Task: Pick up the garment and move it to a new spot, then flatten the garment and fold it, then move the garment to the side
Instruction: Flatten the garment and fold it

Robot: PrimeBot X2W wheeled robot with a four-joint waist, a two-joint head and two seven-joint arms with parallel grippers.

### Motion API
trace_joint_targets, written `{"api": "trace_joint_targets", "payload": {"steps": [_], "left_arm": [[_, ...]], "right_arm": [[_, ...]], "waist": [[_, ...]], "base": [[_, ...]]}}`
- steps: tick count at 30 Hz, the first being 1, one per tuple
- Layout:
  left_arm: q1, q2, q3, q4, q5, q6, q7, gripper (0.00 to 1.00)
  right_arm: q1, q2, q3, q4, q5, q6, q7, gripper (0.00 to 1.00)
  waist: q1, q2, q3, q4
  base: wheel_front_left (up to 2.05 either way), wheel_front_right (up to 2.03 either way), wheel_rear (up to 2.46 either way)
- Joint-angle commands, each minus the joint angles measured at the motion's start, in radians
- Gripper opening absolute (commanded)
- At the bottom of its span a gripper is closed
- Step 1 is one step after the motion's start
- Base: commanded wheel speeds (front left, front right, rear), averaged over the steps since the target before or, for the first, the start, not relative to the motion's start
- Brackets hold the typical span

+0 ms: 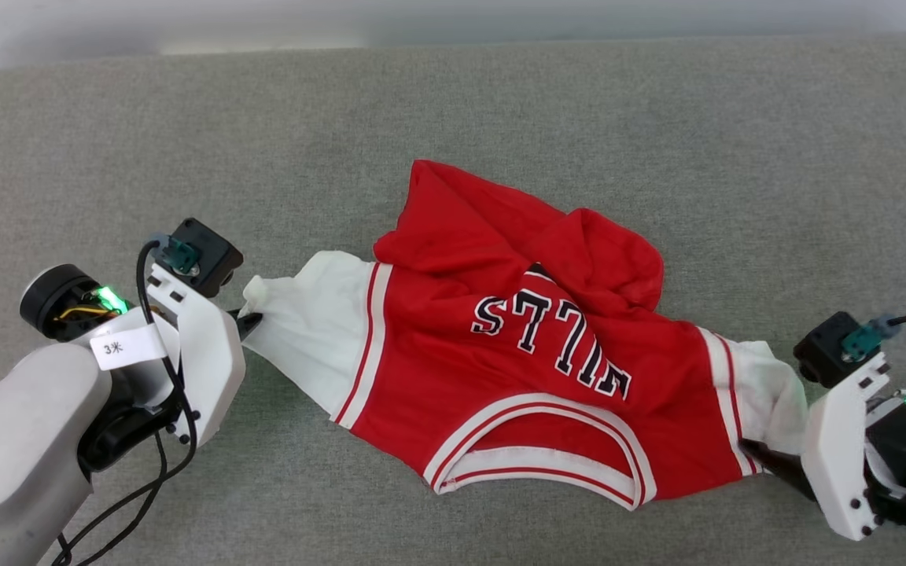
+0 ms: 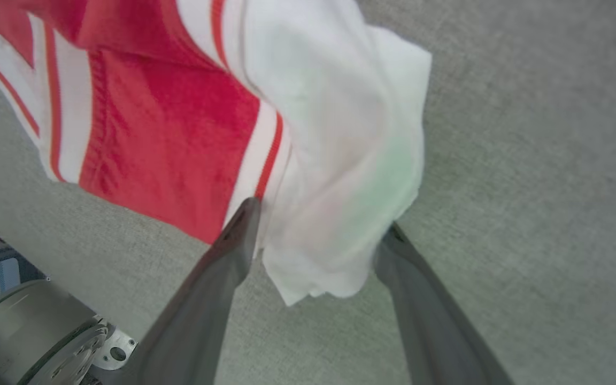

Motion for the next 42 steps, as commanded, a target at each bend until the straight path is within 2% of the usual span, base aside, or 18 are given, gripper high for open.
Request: {"api": "trace_joint_targets", "payload": {"steps": [1,7,8,9,14,21,25,31,36,42], "left_arm": [[-0.017,-0.003,0.001,0.004,0.003,0.003,-0.006,0.00],[-0.017,-0.012,0.004,0.021,0.002,0.003,-0.029,0.00],[-0.013,-0.012,0.006,0.024,0.000,0.004,-0.034,0.00],[-0.007,-0.011,0.008,0.028,-0.003,0.006,-0.039,0.00],[0.032,-0.003,0.018,0.037,-0.016,0.011,-0.083,0.00],[0.107,0.047,0.070,-0.042,-0.049,0.052,-0.168,0.00],[0.142,0.092,0.111,-0.128,-0.063,0.092,-0.203,0.00],[0.116,0.137,0.177,-0.274,-0.071,0.139,-0.228,0.00],[0.019,0.112,0.214,-0.324,-0.063,0.142,-0.231,0.00],[-0.194,0.017,0.221,-0.247,-0.037,0.097,-0.233,0.00]], "right_arm": [[-0.012,0.019,0.029,0.037,0.002,0.000,-0.007,1.00],[-0.033,0.056,0.170,0.163,0.020,0.000,-0.057,1.00],[-0.041,0.056,0.185,0.169,0.023,0.000,-0.078,0.73],[-0.053,0.053,0.196,0.171,0.024,0.000,-0.106,0.00],[-0.095,0.003,0.222,0.171,0.044,-0.001,-0.220,0.00],[-0.057,-0.094,0.180,0.065,0.081,-0.001,-0.346,0.00],[-0.016,-0.148,0.112,-0.024,0.103,-0.001,-0.375,0.00],[0.012,-0.164,-0.032,-0.154,0.147,-0.001,-0.370,0.00],[-0.051,-0.159,-0.140,-0.214,0.143,-0.001,-0.311,0.00],[-0.237,-0.113,-0.220,-0.195,0.134,-0.001,-0.221,0.00]], "waist": [[0.0000,0.0000,0.012,0.005],[0.0000,0.0000,0.023,0.010],[0.0000,0.0000,0.021,0.008],[0.0000,0.0000,0.016,0.005],[0.0000,0.0000,-0.034,-0.011],[0.0000,0.0000,-0.130,-0.024],[0.0000,0.0000,-0.178,-0.026],[0.0000,0.0000,-0.218,-0.024],[0.0000,0.0000,-0.208,-0.017],[0.0000,0.0000,-0.128,-0.006]], "base": [[0.00,0.00,0.00],[0.00,0.00,0.00],[0.00,0.00,0.00],[0.00,0.00,0.00],[0.00,0.00,0.00],[0.00,0.00,0.00],[0.00,0.00,0.00],[0.00,0.00,0.00],[0.00,0.00,0.00],[0.00,0.00,0.00]]}}
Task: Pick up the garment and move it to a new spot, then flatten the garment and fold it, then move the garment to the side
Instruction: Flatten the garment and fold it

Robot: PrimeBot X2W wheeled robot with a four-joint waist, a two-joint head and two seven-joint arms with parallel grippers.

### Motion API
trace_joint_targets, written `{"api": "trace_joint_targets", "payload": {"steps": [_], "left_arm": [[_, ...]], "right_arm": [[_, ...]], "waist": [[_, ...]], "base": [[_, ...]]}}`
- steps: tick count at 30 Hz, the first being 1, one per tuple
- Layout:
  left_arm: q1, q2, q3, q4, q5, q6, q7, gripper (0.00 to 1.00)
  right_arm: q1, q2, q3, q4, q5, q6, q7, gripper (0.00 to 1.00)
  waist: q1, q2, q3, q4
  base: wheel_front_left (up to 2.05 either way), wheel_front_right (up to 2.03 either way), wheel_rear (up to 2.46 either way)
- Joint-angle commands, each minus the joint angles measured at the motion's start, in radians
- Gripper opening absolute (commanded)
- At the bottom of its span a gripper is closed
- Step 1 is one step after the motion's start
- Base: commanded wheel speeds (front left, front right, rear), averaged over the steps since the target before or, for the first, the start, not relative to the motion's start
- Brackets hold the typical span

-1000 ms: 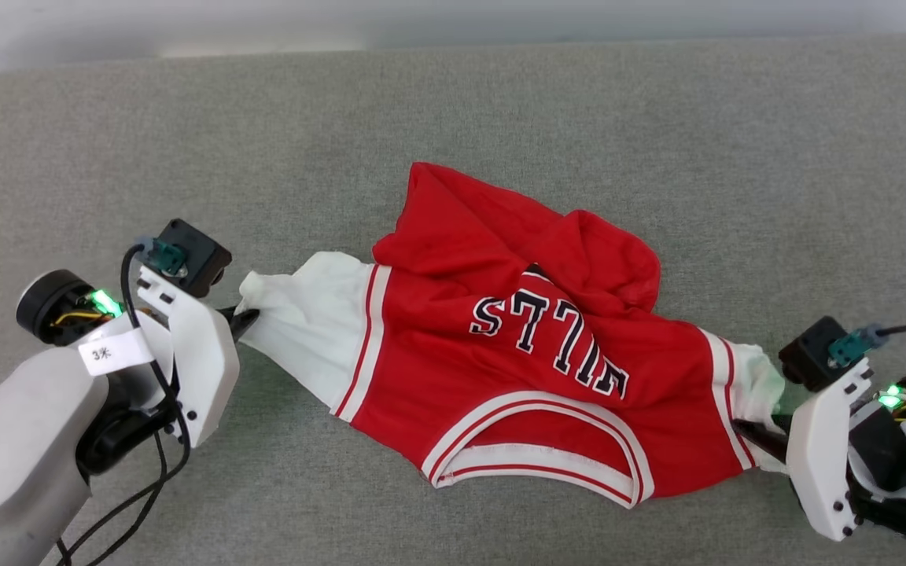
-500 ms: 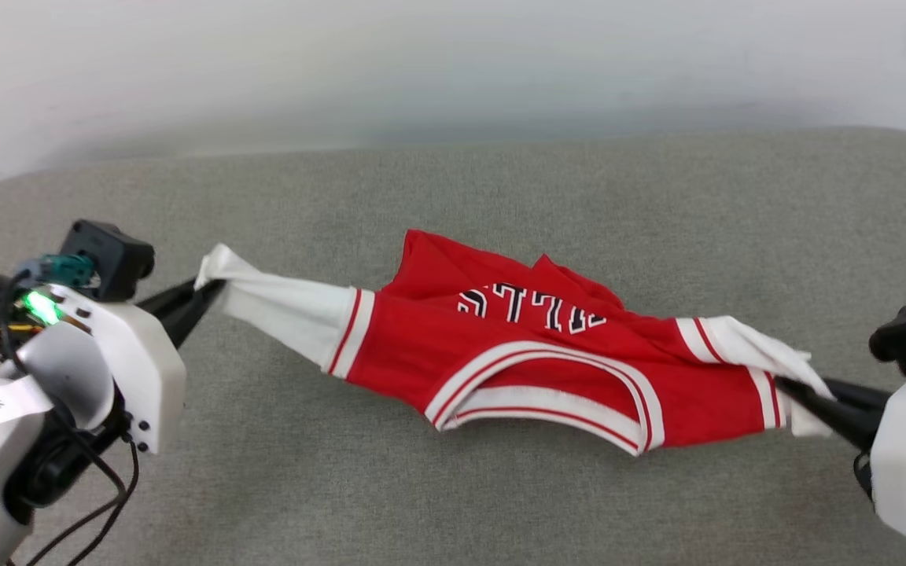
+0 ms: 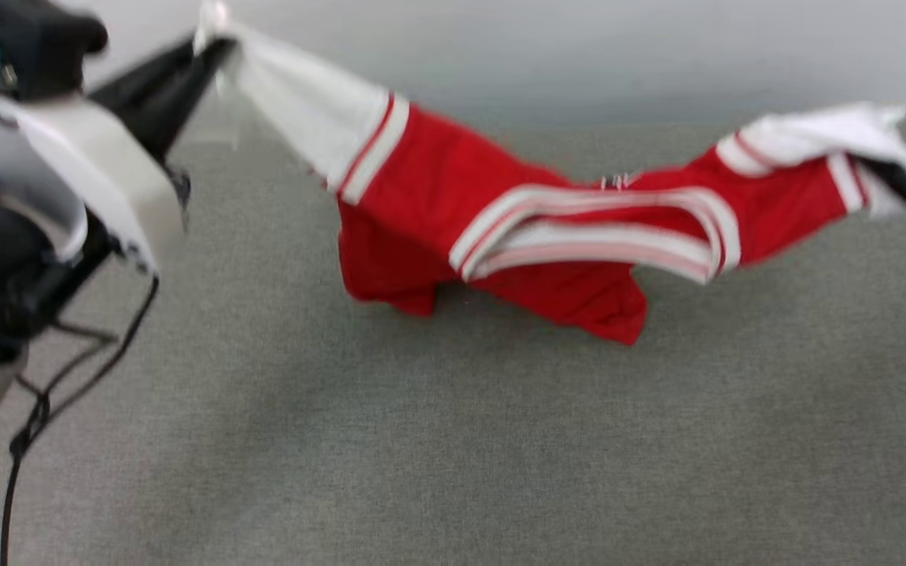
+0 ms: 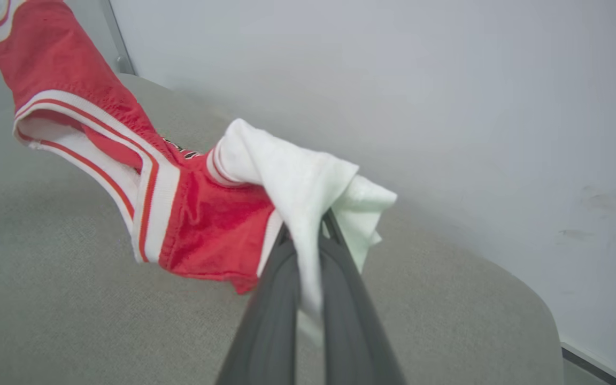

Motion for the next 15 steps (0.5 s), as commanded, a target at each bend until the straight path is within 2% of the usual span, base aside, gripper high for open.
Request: {"api": "trace_joint_targets", "payload": {"steps": [1,7,8,15], "left_arm": [[-0.084,-0.032,0.004,0.036,0.019,-0.010,-0.008,0.00],[-0.356,-0.133,0.014,0.212,0.088,-0.040,-0.044,0.00],[-0.356,-0.133,0.014,0.212,0.088,-0.040,-0.044,0.00],[-0.653,-0.207,0.033,0.419,0.152,-0.073,-0.116,0.00]], "right_arm": [[-0.083,0.029,-0.015,0.024,-0.014,-0.001,0.025,0.00],[-0.382,0.127,-0.038,0.167,-0.057,-0.001,0.096,0.00],[-0.382,0.127,-0.038,0.167,-0.057,-0.001,0.096,0.00],[-0.711,0.223,-0.024,0.353,-0.145,-0.001,0.112,0.00]], "waist": [[0.0001,0.0000,0.057,0.007],[0.0001,0.0000,0.179,0.006],[0.0001,0.0000,0.179,0.006],[0.0001,0.0000,0.297,0.000]], "base": [[0.00,0.00,0.00],[0.00,0.00,0.00],[0.00,0.00,0.00],[0.00,0.00,0.00]]}}
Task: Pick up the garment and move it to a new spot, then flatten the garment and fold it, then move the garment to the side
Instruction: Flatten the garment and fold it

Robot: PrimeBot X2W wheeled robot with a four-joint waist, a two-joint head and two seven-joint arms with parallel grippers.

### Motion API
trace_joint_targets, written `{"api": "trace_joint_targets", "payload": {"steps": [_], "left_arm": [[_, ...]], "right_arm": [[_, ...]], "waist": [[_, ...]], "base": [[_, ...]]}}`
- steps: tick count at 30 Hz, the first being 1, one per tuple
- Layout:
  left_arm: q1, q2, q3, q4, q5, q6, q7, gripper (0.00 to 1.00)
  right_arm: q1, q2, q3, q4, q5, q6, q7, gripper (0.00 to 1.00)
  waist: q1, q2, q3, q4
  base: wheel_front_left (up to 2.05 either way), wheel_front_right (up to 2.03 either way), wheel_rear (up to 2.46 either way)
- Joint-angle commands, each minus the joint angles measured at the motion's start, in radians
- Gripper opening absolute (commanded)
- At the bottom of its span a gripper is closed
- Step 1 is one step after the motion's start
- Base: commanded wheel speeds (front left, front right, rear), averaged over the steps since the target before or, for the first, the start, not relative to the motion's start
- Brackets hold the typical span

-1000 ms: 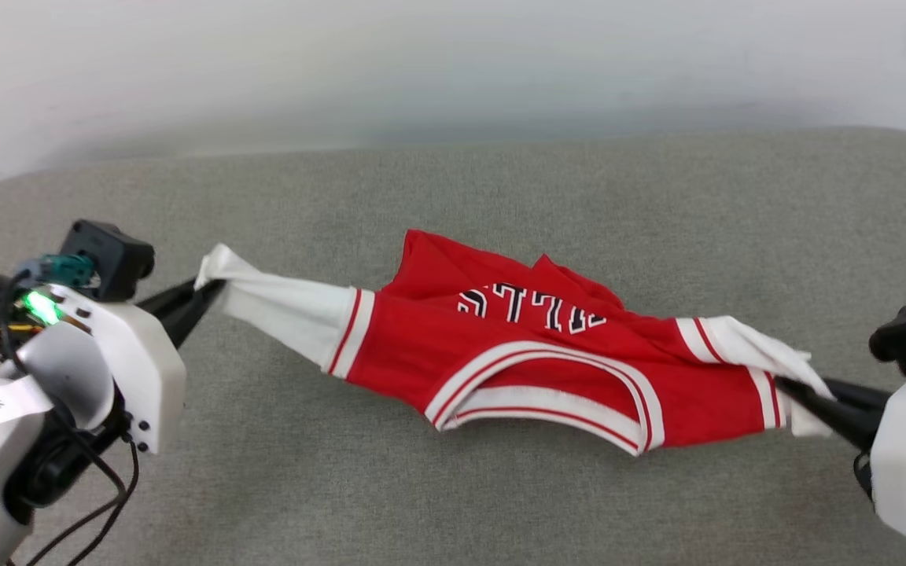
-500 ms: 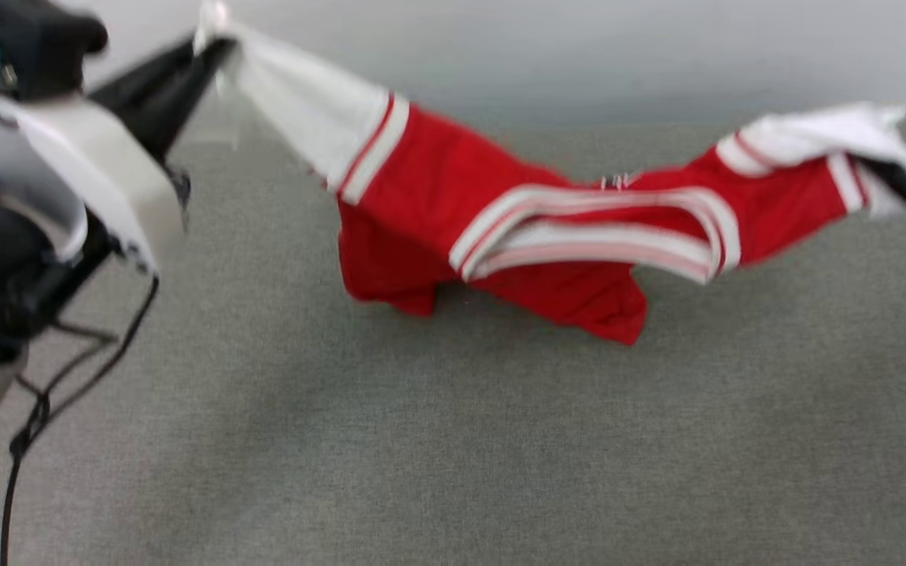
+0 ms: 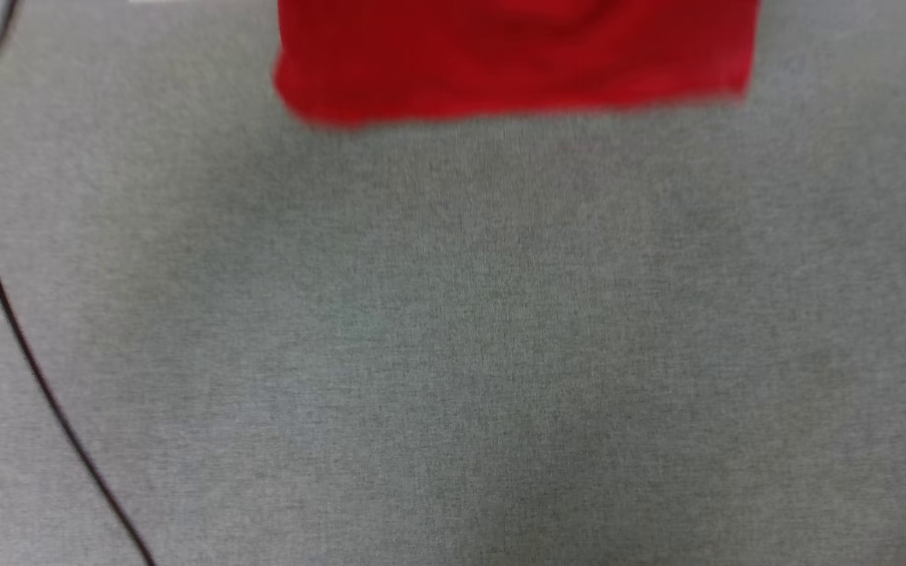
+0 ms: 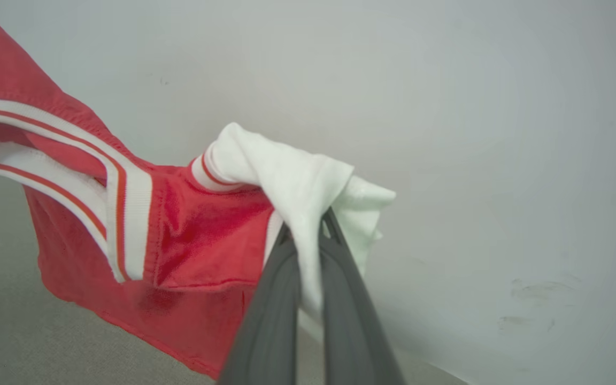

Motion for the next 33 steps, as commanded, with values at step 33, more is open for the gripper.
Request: {"api": "trace_joint_targets", "payload": {"steps": [33], "left_arm": [[0.698,0.011,0.003,0.105,-0.166,0.059,-0.392,0.00]], "right_arm": [[0.400,0.028,0.297,0.222,0.168,-0.001,-0.309,0.00]], "waist": [[-0.0002,0.0000,-0.085,0.014]], "base": [[0.00,0.00,0.00]]}}
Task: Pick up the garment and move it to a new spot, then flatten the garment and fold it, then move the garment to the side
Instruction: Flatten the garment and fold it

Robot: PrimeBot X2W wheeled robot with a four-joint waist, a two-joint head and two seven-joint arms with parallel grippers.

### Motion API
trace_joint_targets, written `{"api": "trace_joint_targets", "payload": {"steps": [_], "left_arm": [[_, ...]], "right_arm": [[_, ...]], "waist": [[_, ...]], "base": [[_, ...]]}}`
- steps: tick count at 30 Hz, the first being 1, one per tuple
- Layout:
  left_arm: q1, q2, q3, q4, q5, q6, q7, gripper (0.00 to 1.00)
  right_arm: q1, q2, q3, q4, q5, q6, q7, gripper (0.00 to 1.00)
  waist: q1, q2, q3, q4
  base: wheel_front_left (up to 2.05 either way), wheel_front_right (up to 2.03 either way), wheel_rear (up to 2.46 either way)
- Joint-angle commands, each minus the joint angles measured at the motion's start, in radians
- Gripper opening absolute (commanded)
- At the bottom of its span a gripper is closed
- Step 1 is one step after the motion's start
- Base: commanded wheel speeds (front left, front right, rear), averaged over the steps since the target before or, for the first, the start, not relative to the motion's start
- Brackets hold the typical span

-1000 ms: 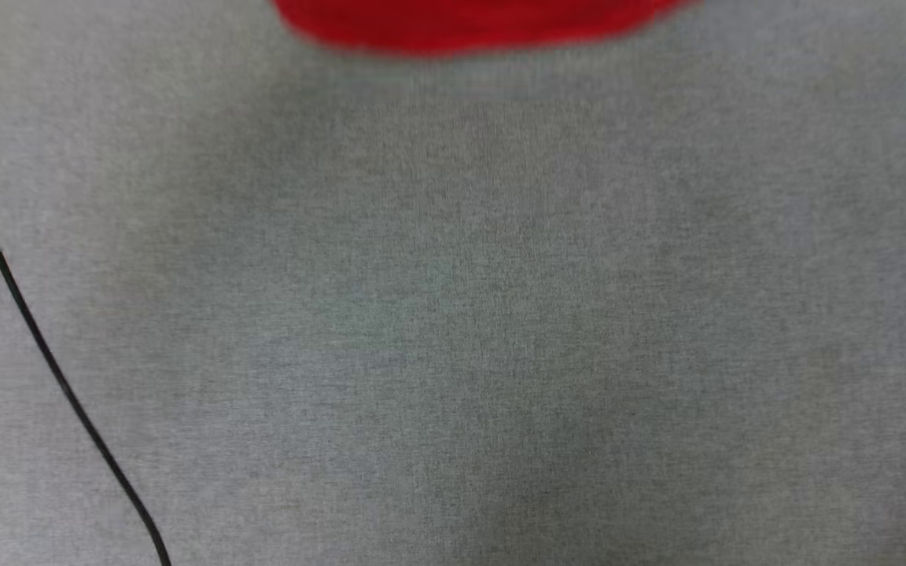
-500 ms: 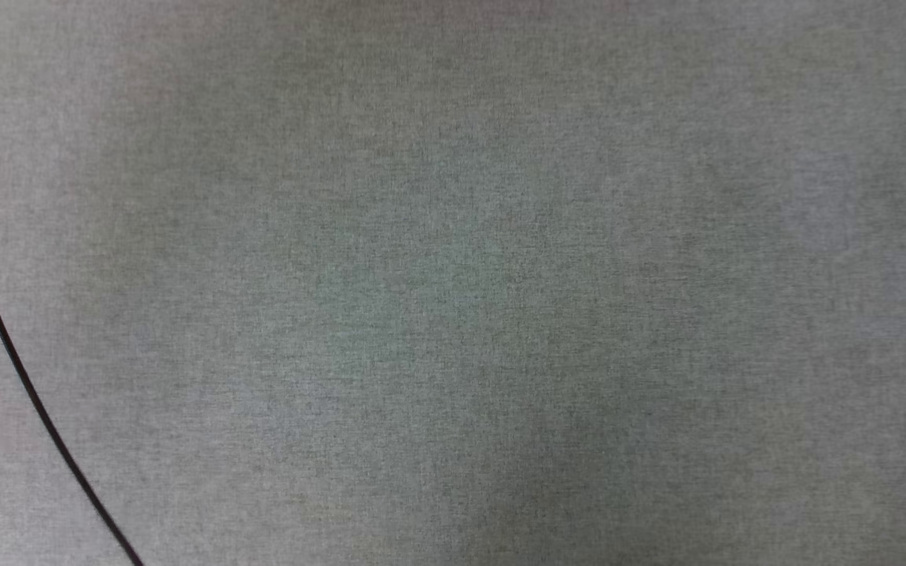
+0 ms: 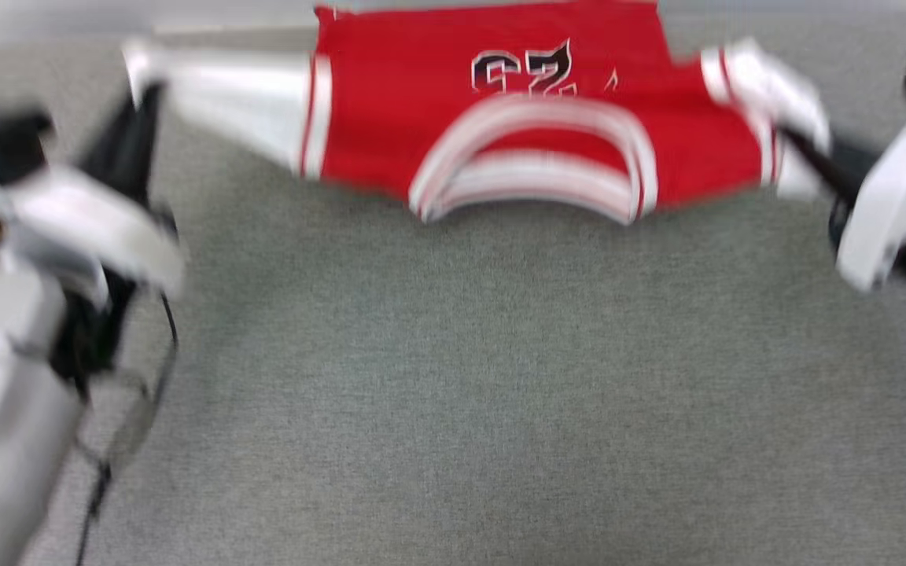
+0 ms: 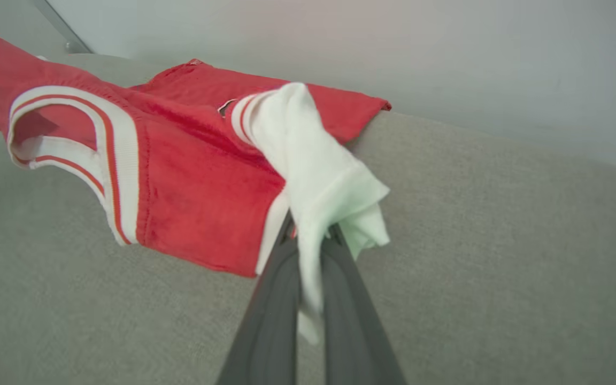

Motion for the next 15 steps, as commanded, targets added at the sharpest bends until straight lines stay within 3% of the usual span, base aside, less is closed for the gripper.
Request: {"api": "trace_joint_targets", "payload": {"steps": [1,8,15], "left_arm": [[0.076,0.008,0.005,-0.030,-0.014,0.022,-0.016,0.00],[0.437,0.044,-0.008,-0.146,-0.062,0.120,-0.032,0.00],[0.710,0.066,0.008,-0.224,-0.128,0.189,-0.046,0.00]], "right_arm": [[0.063,-0.022,0.013,-0.017,0.022,-0.001,-0.012,0.00],[0.343,-0.106,0.078,-0.102,0.099,-0.001,-0.052,0.00],[0.560,-0.171,0.077,-0.157,0.150,-0.001,-0.080,0.00]], "waist": [[0.0000,0.0000,-0.052,-0.001],[0.0000,0.0000,-0.161,-0.006],[0.0000,0.0000,-0.234,-0.011]], "base": [[0.00,0.00,0.00],[0.00,0.00,0.00],[0.00,0.00,0.00]]}}
